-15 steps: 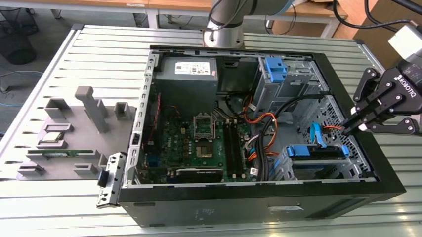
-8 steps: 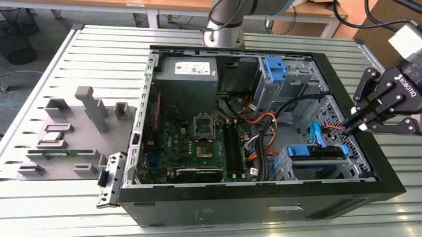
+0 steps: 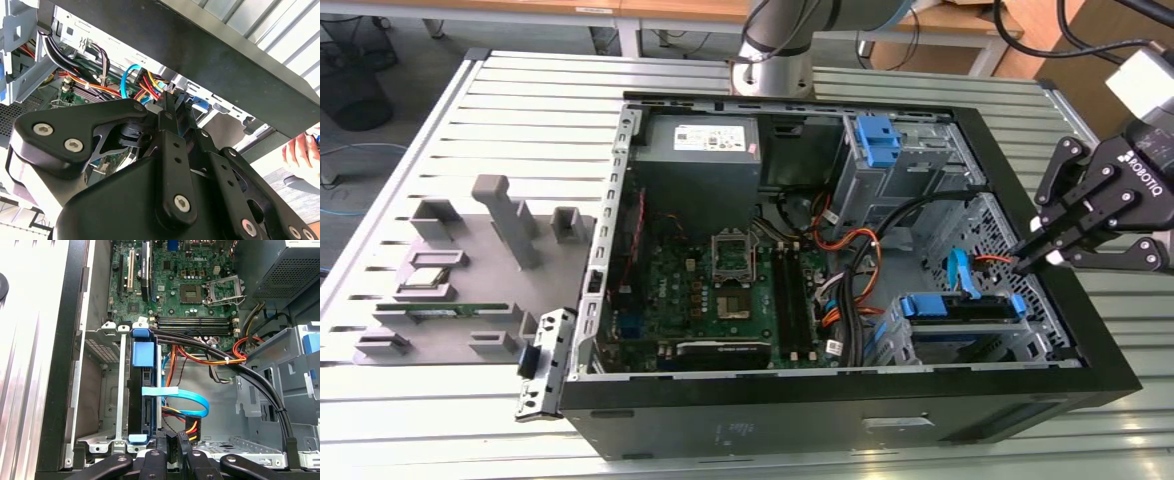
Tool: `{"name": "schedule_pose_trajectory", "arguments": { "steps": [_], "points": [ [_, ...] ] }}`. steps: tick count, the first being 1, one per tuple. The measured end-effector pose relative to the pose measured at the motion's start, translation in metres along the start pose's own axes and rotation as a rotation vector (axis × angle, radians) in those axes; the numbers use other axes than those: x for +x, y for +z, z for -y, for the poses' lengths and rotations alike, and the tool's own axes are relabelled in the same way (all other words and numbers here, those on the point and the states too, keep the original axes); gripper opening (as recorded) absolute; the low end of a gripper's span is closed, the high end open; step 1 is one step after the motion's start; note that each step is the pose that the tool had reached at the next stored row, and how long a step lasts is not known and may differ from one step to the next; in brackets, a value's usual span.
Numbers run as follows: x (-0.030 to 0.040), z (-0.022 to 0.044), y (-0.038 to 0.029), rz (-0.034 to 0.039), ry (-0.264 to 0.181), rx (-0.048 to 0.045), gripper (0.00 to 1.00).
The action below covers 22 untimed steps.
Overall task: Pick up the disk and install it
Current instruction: 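Insert the second disk wire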
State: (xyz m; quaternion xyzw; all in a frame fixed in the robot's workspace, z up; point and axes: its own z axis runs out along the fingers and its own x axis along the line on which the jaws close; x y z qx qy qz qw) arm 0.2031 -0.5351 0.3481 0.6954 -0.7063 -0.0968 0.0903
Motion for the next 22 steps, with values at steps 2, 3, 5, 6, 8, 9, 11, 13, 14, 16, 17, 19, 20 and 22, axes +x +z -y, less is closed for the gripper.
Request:
{"name": "schedule_pose_trajectory", "arguments": {
  "steps": [2, 3, 5, 6, 8, 9, 11, 13, 14, 16, 17, 19, 20, 22],
  "points": [
    [0.0000, 0.0000, 0.0000, -0.0003, 0.000, 0.0000, 0.24],
    [0.0000, 0.0000, 0.0000, -0.0005, 0.000, 0.0000, 0.24],
    [0.0000, 0.0000, 0.0000, -0.0008, 0.000, 0.0000, 0.24],
    [0.0000, 0.0000, 0.0000, -0.0009, 0.000, 0.0000, 0.24],
    [0.0000, 0.0000, 0.0000, -0.0012, 0.000, 0.0000, 0.22],
    [0.0000, 0.0000, 0.0000, -0.0013, 0.000, 0.0000, 0.16],
    [0.0000, 0.0000, 0.0000, -0.0017, 0.000, 0.0000, 0.10],
    [0.0000, 0.0000, 0.0000, -0.0019, 0.000, 0.0000, 0.10],
    [0.0000, 0.0000, 0.0000, -0.0020, 0.001, 0.0000, 0.10],
    [0.0000, 0.0000, 0.0000, -0.0023, 0.001, 0.0000, 0.10],
    [0.0000, 0.0000, 0.0000, -0.0025, 0.001, 0.0000, 0.10],
    [0.0000, 0.0000, 0.0000, -0.0028, 0.001, 0.0001, 0.10],
    [0.0000, 0.0000, 0.0000, -0.0029, 0.001, 0.0000, 0.10],
    [0.0000, 0.0000, 0.0000, -0.0032, 0.001, 0.0001, 0.11]
  ]
}}
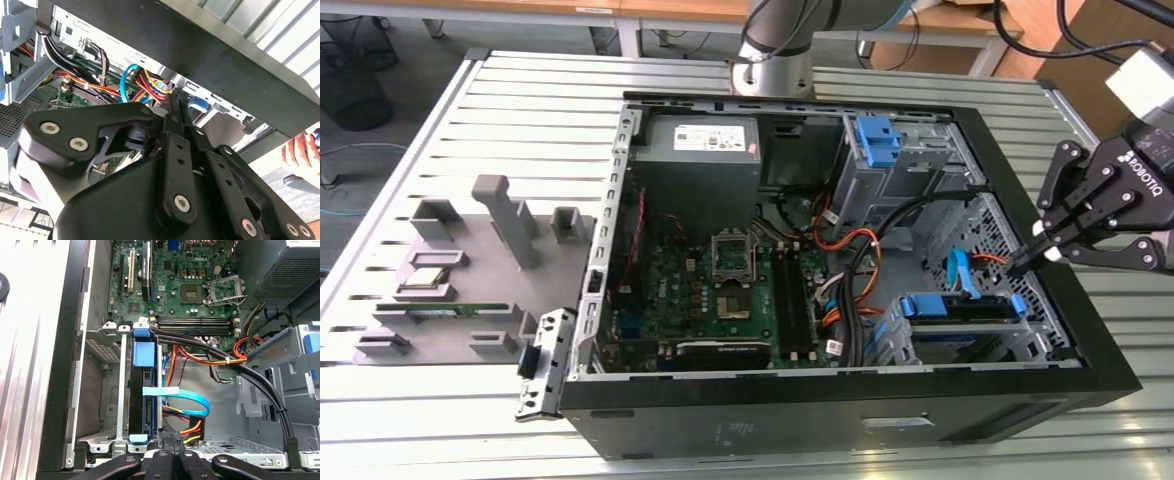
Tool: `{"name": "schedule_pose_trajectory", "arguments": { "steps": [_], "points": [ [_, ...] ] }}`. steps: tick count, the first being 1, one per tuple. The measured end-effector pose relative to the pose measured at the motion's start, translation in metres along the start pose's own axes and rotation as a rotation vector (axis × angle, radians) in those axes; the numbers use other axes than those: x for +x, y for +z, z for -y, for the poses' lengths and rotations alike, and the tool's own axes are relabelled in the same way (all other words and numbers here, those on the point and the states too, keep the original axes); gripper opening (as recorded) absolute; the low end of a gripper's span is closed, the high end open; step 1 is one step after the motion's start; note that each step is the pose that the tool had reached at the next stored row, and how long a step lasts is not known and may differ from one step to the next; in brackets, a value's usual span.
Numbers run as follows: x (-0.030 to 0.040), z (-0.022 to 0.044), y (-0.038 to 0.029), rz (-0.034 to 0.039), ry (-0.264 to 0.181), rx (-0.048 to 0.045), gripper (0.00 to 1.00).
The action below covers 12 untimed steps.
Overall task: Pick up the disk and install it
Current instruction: 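Insert the second disk wire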
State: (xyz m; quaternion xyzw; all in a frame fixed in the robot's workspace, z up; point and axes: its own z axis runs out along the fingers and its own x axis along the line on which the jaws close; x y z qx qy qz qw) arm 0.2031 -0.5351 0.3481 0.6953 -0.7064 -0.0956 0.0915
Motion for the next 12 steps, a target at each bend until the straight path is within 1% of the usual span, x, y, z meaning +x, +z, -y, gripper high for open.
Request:
{"name": "schedule_pose_trajectory", "arguments": {
  "steps": [1, 2, 5, 12],
  "points": [
    [0.0000, 0.0000, 0.0000, -0.0002, 0.000, 0.0000, 0.11],
    [0.0000, 0.0000, 0.0000, -0.0003, 0.000, 0.0000, 0.17],
    [-0.0001, 0.0003, 0.0001, 0.0002, 0.003, 0.0000, 0.17],
    [-0.0008, 0.0028, 0.0014, 0.0049, 0.024, 0.0000, 0.17]
  ]
}}
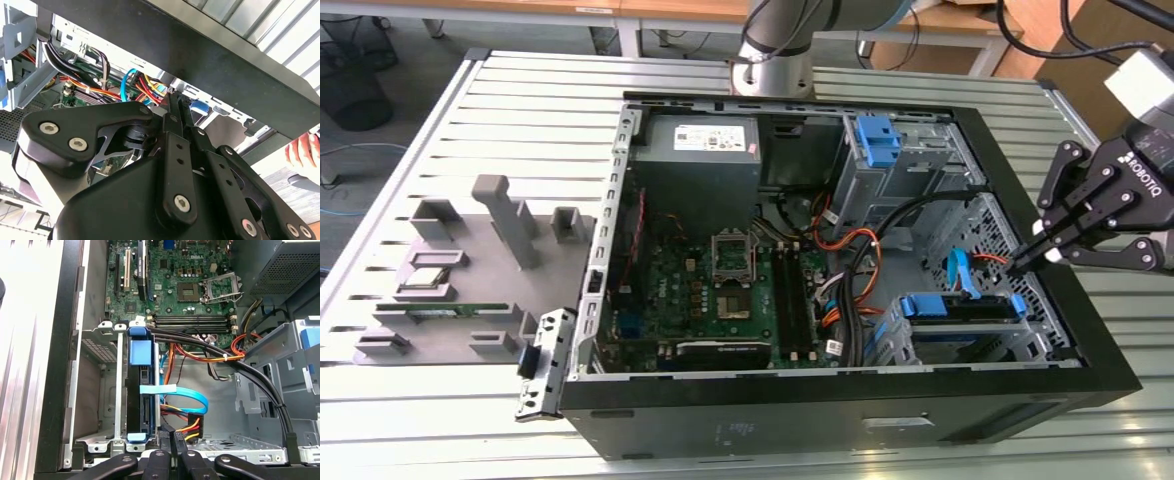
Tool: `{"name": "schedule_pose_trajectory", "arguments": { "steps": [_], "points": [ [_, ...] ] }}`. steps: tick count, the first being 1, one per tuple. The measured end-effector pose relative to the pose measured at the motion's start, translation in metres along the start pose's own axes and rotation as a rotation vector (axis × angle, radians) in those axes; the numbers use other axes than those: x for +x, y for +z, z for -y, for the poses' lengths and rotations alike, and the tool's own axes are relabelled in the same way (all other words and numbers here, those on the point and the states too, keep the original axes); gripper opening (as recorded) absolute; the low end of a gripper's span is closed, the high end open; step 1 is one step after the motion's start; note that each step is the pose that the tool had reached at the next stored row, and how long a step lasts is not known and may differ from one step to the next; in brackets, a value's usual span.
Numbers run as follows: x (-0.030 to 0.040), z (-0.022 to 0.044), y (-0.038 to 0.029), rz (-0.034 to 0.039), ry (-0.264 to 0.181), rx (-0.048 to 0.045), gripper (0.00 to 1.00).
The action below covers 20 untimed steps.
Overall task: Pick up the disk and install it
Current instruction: 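Insert the second disk wire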
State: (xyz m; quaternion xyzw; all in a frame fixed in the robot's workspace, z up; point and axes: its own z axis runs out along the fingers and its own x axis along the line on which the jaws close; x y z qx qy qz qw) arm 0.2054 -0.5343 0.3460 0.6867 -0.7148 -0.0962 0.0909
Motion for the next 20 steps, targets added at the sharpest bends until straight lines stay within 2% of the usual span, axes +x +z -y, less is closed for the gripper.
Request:
{"name": "schedule_pose_trajectory", "arguments": {
  "steps": [8, 9, 11, 12, 13, 20],
  "points": [
    [0.0000, 0.0006, 0.0011, -0.0047, 0.006, 0.0002, 0.17],
    [0.0000, 0.0007, 0.0011, -0.0052, 0.006, -0.0031, 0.17],
    [-0.0001, 0.0009, 0.0014, -0.0069, 0.006, -0.0314, 0.17],
    [-0.0001, 0.0009, 0.0015, -0.0073, 0.006, -0.0396, 0.17],
    [-0.0001, 0.0009, 0.0015, -0.0078, 0.006, -0.0428, 0.17],
    [0.0000, 0.0011, 0.0024, -0.0093, 0.007, -0.0433, 0.17]
  ]
}}
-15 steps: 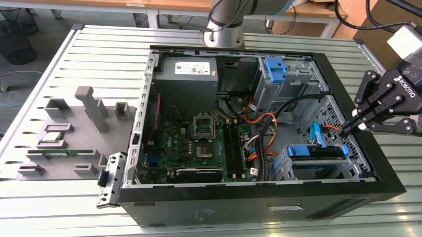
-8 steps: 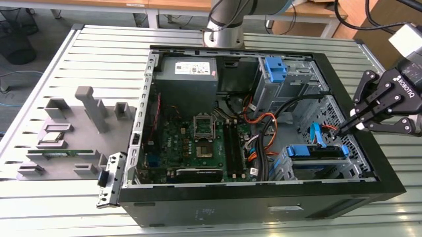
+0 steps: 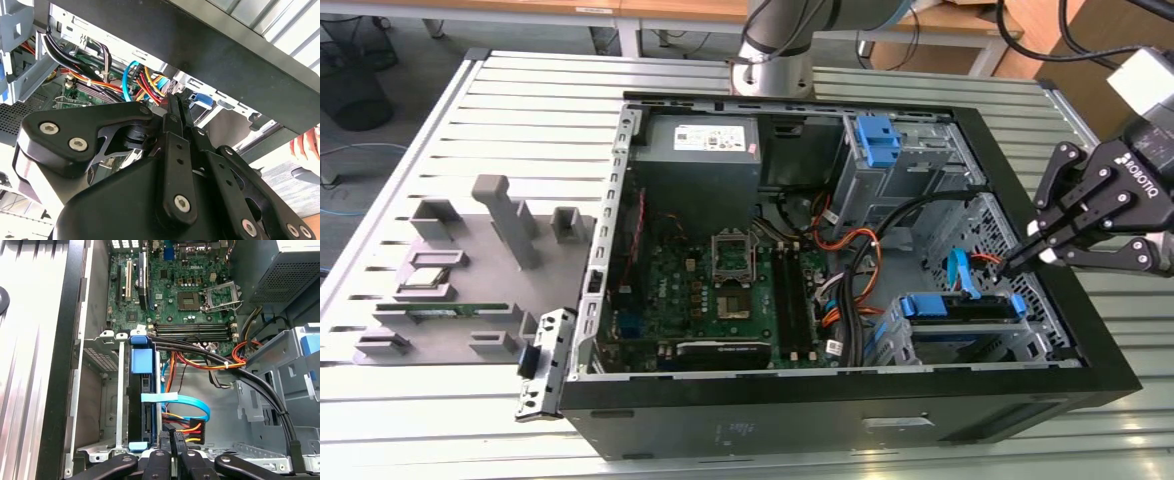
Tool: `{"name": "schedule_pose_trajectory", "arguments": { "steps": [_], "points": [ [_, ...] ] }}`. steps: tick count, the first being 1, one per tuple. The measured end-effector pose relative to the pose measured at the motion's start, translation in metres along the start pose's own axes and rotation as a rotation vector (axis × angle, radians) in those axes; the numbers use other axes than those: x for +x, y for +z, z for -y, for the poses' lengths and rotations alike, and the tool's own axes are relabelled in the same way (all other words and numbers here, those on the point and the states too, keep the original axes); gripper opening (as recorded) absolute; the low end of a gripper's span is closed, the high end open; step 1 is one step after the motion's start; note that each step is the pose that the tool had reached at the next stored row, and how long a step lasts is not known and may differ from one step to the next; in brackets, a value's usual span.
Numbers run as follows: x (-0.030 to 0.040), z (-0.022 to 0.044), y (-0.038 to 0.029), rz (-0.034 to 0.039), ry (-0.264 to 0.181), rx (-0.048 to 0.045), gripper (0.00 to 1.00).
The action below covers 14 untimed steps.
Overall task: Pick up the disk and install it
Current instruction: 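Insert the second disk wire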
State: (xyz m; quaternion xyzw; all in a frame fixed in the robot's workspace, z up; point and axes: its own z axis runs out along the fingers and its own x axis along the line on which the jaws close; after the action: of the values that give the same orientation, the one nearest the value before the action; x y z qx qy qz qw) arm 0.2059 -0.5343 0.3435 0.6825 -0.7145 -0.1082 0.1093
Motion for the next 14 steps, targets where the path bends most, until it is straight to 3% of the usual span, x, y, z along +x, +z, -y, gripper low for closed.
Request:
{"name": "schedule_pose_trajectory", "arguments": {
  "steps": [14],
  "points": [
    [0.0000, 0.0003, 0.0010, -0.0019, 0.001, 0.0001, 0.17]
  ]
}}
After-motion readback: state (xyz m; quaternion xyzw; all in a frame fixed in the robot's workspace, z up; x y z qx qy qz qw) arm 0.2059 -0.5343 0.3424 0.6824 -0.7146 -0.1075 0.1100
